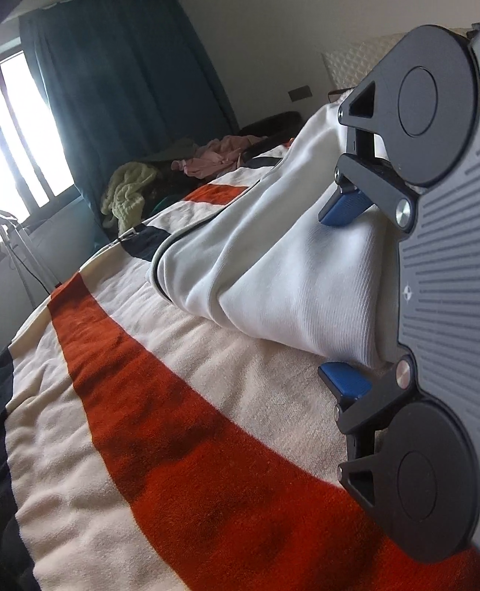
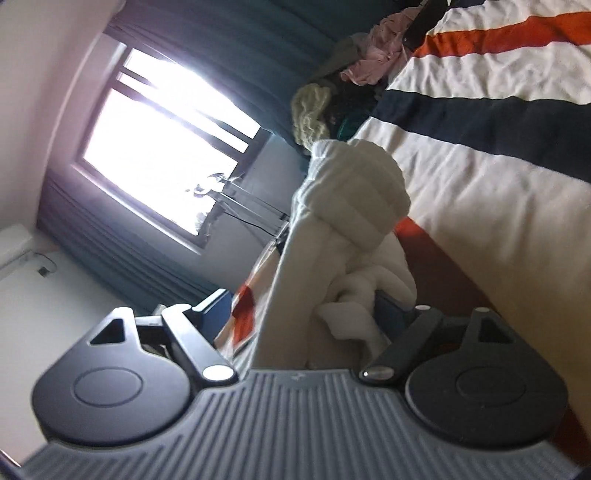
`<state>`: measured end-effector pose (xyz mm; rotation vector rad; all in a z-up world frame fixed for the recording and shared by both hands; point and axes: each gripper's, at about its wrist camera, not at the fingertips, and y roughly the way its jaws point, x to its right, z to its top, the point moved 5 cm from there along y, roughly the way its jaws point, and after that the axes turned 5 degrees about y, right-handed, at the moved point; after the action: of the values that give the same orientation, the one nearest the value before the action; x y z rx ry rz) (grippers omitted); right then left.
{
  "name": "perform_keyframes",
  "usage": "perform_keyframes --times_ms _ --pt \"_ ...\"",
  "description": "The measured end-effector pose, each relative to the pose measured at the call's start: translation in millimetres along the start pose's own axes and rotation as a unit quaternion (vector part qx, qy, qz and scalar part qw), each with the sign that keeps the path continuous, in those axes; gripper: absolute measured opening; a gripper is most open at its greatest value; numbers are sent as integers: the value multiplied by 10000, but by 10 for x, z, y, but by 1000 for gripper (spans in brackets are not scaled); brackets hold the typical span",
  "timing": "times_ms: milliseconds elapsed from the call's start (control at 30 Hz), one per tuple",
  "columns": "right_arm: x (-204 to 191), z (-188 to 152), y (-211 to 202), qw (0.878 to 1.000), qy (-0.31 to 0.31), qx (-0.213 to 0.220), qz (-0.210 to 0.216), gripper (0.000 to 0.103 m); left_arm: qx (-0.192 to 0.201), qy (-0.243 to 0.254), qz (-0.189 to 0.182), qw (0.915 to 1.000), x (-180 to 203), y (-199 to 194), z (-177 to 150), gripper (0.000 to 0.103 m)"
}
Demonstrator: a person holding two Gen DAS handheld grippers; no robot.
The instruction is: Fold clothes
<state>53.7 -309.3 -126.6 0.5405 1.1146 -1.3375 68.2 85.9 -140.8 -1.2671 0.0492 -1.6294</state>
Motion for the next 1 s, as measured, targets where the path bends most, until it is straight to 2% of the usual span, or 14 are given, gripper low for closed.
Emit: perform_keyframes --times_ms 67,167,300,500,533,600,700,800,900,1000 --pt "123 -36 96 9982 30 -255 -543 85 -13 27 7 10000 11 20 -4 82" --pt "369 -120 191 9877 96 -528 -1471 82 5 70 -15 10000 14 17 -12 82" --pt "323 -141 260 9894 64 -585 -1326 85 29 29 -49 10000 5 12 -18 82" --pt "94 -69 192 9990 238 -350 -135 86 24 -11 -61 10000 -10 16 -30 82" --pt "103 -61 196 9989 276 -348 -131 85 17 -14 -65 10000 -12 22 -31 82" --pt "194 -93 265 9972 318 -510 -434 84 17 -26 -76 10000 -22 28 -34 82" --pt "350 -140 379 9927 362 -705 -907 74 35 -87 -130 9999 -29 24 -41 82" --pt "364 -142 396 9926 399 -638 -953 74 28 -104 -171 9998 -34 33 -53 81" --pt "323 -150 389 9931 284 -576 -984 65 14 -63 -185 9998 -25 52 -66 81" --pt "281 -160 353 9929 246 -561 -1017 55 30 -4 -156 9999 -7 57 -60 73"
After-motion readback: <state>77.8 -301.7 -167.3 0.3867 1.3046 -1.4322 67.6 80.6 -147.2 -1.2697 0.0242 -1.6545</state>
